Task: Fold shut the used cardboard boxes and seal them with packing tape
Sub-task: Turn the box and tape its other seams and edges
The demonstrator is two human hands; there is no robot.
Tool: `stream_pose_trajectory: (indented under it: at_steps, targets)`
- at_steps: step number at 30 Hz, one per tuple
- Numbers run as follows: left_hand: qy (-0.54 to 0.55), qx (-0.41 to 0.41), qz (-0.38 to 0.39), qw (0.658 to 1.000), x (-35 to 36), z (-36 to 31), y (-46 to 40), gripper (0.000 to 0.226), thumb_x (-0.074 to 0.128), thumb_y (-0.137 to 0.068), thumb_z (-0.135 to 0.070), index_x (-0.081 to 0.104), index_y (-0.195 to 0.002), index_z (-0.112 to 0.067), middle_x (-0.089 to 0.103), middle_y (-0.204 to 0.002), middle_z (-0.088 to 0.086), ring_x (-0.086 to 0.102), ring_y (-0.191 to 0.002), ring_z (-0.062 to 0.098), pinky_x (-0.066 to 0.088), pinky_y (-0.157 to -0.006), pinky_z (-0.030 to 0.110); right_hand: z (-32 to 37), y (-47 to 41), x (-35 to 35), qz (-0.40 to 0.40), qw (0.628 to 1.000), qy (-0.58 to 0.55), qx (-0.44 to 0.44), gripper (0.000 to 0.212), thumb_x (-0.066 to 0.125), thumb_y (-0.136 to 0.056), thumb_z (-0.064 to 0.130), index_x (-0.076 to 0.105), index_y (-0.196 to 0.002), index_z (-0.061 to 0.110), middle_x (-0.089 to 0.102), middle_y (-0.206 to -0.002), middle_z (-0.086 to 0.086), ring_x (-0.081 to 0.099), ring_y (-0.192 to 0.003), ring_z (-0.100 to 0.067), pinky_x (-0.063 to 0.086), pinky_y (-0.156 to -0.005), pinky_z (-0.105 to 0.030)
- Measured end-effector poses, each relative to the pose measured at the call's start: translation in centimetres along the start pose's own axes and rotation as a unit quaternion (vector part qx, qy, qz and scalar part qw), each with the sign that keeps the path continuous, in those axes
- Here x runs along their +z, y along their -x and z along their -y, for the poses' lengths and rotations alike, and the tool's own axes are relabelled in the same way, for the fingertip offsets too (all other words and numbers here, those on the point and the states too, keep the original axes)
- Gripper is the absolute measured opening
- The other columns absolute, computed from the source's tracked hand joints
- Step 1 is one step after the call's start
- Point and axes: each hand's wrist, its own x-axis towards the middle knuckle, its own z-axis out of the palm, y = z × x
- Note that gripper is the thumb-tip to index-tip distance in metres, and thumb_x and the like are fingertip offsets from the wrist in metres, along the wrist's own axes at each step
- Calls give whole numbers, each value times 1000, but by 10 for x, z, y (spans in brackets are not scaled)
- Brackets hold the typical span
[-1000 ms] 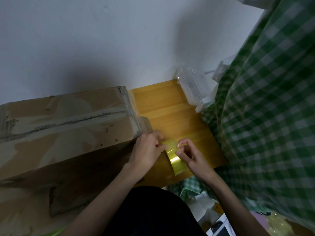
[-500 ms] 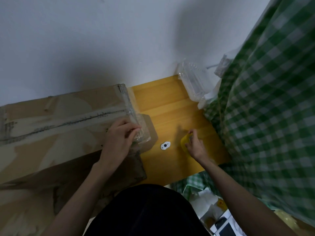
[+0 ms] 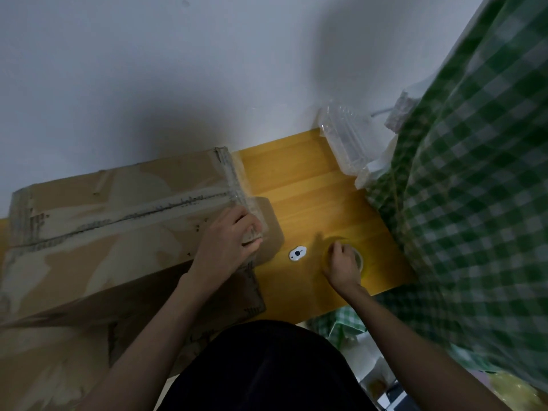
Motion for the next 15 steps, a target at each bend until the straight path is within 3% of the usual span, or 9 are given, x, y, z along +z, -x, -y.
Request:
stream_pose_trajectory:
  at_steps: [2, 4, 6, 9, 12, 15]
  targets:
    - [-22, 17, -2, 1000, 2, 0, -1, 26, 82, -77, -23, 63, -95, -20, 57, -103, -5, 53, -92, 12, 39, -77, 20, 20, 1, -13, -23, 998, -57, 1, 35, 74, -88, 22, 45, -106, 14, 51, -111, -9, 55, -99, -30, 46, -73, -38]
    - [-33, 27, 4, 999, 3, 1, -2, 31, 84, -76, -25, 61, -96, -21, 56, -104, -4, 53, -93, 13, 43, -78, 22, 46, 7, -30, -52, 986, -159, -24, 24, 70, -88, 16, 48, -97, 14, 54, -94, -3, 54, -84, -22, 40, -68, -33]
    - [-33, 25, 25, 999, 3, 3, -3, 39, 86, -72, -28, 58, -97, -23, 54, -105, -5, 52, -94, 13, 43, -79, 24, 77, 19, -49, -69, 956, -278, -58, 17, 66, -88, 8, 50, -86, 15, 55, -77, 2, 52, -70, -13, 38, -64, -30]
    - [8, 20, 48, 999, -1, 5, -4, 47, 88, -67, -37, 55, -98, -23, 52, -104, -8, 49, -92, 11, 42, -77, 22, 121, 48, -71, -67, 909, -393, -121, 23, 66, -87, 9, 51, -77, 22, 50, -69, 8, 45, -62, -6, 34, -62, -21]
    - [74, 29, 46, 996, -11, 10, -5, 34, 82, -74, -30, 60, -98, -21, 53, -101, -9, 49, -90, 7, 39, -77, 15, 150, 70, -78, -65, 883, -441, -145, 16, 71, -83, 5, 59, -76, 14, 52, -65, 7, 45, -61, -2, 38, -60, -17]
    - [101, 49, 36, 993, -17, 18, -5, 17, 74, -78, -20, 67, -94, -19, 55, -99, -7, 54, -90, 10, 44, -78, 21, 164, 77, -72, -75, 867, -477, -124, 14, 77, -83, 2, 66, -78, 8, 61, -67, 6, 53, -61, 0, 41, -61, -11]
